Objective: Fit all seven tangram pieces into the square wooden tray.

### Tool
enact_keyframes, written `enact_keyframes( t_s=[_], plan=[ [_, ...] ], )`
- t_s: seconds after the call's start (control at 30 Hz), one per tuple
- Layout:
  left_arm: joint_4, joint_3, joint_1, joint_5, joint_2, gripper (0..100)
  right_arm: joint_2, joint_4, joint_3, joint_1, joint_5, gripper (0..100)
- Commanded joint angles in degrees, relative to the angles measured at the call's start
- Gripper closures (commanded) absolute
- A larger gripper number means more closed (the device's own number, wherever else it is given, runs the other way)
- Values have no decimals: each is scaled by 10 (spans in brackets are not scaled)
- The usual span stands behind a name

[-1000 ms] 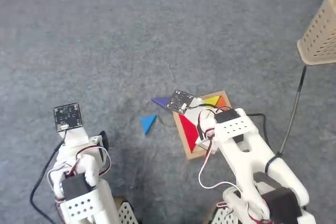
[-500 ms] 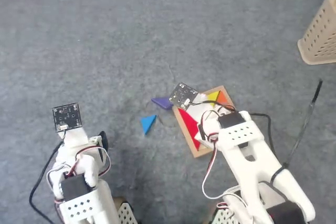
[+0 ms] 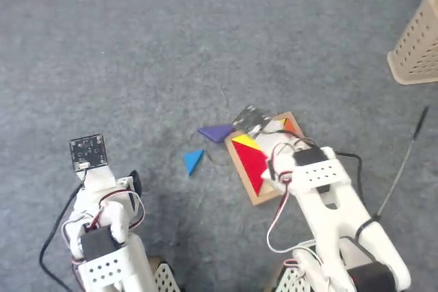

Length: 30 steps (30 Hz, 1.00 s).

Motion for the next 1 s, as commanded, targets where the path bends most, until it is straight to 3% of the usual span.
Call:
enact_keyframes(
  t_s=[0.0, 0.13, 0.4, 0.97],
  plan=[
    [2, -7, -3, -4, -11, 784, -26, -51, -30, 42, -40, 869],
    [2, -7, -3, -4, -11, 784, -26, -73, -30, 42, -55, 919],
    [2, -7, -3, -4, -11, 784, -19, -145, -28, 44, -105, 926],
    [2, -7, -3, -4, -11, 784, 61, -187, -6, 45, -103, 926]
  ],
)
